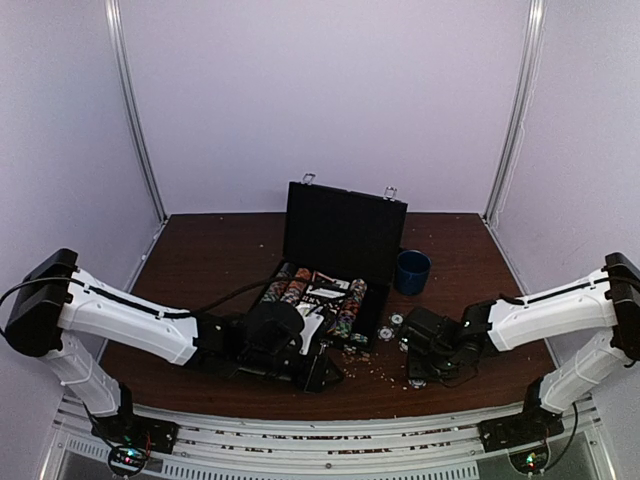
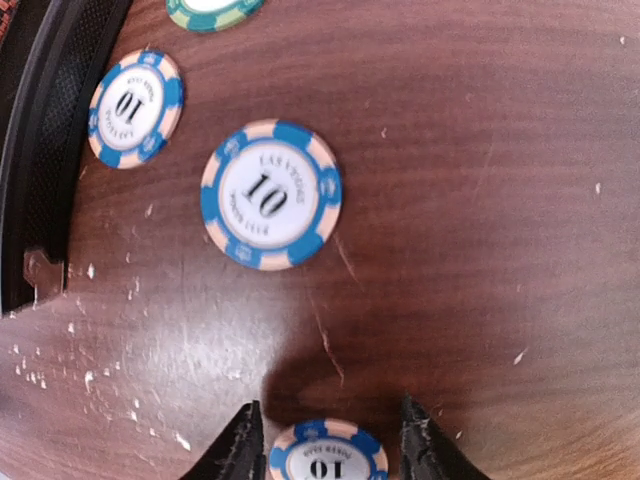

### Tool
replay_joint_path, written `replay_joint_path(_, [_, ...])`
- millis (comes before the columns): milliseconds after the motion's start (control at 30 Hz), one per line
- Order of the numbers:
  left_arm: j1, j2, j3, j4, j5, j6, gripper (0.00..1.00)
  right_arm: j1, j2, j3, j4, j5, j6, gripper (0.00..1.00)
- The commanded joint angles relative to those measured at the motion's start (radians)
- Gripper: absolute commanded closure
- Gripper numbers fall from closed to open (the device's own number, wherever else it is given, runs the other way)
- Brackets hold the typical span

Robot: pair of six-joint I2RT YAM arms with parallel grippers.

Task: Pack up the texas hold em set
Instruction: Move the poker chip to the corner of the board, then pick up the poker chip from the corner of the board.

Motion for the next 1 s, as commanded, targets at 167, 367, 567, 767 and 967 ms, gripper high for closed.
replay_joint_path(167, [-0.002, 0.078, 0.043, 0.073, 0.049, -0.021, 0.56, 0.128, 0.012, -0.047, 0.084, -0.096, 0.111, 0.66])
replay_joint_path(367, [-0.005, 0.104, 0.059, 0.059, 0.060, -0.017, 0.58, 0.227, 0.050, -0.031, 0.124, -0.138, 0.191, 0.68])
replay_joint_path(567, [-0.011, 0.139, 0.074, 0.059, 0.077, 0.002, 0.60, 0.324, 0.121, 0.050, 0.121, -0.163, 0.232, 0.70])
replay_joint_path(767, [-0.011, 0.229, 0.170, 0.049, 0.108, 0.075, 0.60, 0.328, 0.051, 0.075, 0.066, -0.106, 0.258, 0.66])
replay_joint_path(967, [-0.011, 0.303, 0.214, 0.092, 0.129, 0.109, 0.60, 0.327, -0.099, -0.046, 0.161, -0.128, 0.364, 0.65])
